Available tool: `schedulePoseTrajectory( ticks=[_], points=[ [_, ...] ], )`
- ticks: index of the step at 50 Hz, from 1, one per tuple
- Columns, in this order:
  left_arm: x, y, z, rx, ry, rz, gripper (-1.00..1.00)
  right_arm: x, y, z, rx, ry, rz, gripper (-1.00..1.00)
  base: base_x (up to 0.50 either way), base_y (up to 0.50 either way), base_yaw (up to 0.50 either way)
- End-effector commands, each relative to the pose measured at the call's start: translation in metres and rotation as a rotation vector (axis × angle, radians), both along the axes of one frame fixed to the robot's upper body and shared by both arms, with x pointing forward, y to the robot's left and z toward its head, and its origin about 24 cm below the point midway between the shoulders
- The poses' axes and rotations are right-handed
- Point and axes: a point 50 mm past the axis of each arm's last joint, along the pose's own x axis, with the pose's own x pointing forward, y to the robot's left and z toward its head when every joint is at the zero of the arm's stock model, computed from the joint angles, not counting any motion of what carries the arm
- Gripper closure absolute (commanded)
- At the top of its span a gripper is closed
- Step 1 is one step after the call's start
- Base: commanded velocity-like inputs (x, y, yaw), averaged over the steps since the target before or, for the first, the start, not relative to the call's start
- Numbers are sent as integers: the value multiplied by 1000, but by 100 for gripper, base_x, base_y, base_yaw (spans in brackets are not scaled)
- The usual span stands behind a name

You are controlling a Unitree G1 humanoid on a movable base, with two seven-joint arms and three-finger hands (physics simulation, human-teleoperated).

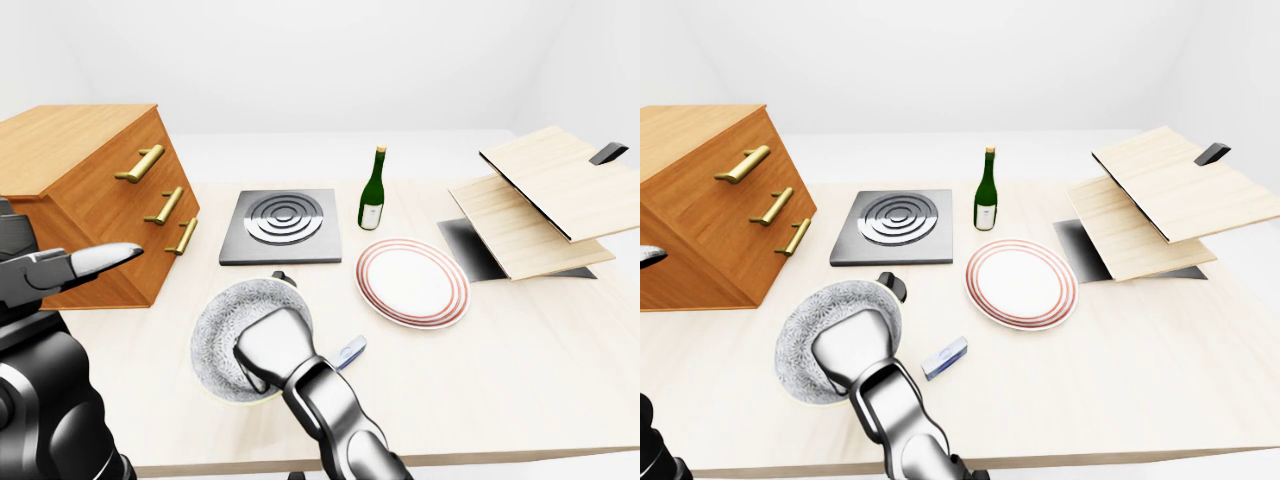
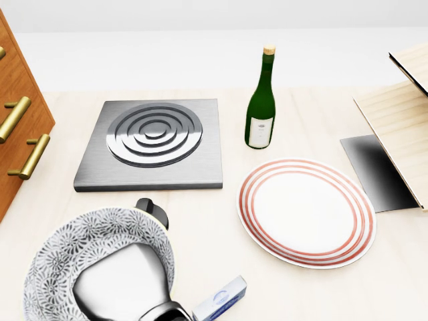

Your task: Pick up the akita bowl and put it on the plate.

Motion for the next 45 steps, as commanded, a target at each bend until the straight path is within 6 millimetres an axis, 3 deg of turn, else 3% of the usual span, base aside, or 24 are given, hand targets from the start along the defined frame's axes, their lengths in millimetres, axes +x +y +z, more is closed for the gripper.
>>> schedulePoseTrajectory(
  ticks=[1,5,9,13,21,29,45],
  points=[
    [1,-1,-1,2,5,-3,-100,-7,0,49,18,-74,4,100,0,0,0],
    [0,-2,-1,2,4,-3,-100,-6,-2,70,59,-127,-12,100,0,0,0],
    [2,-2,-2,4,10,-5,-100,7,-11,83,77,-180,-42,100,0,0,0],
    [2,-4,-3,12,17,-2,-100,6,-15,91,79,-227,-46,100,0,0,0],
    [-1,-4,0,8,-5,-3,-100,3,-17,101,78,-290,-54,100,0,0,0],
    [2,-3,-1,6,5,-3,-100,14,-23,116,71,-360,-84,100,0,0,0],
    [-2,-4,1,6,-10,-6,-100,39,-59,129,190,-342,-173,100,0,0,0]
  ],
)
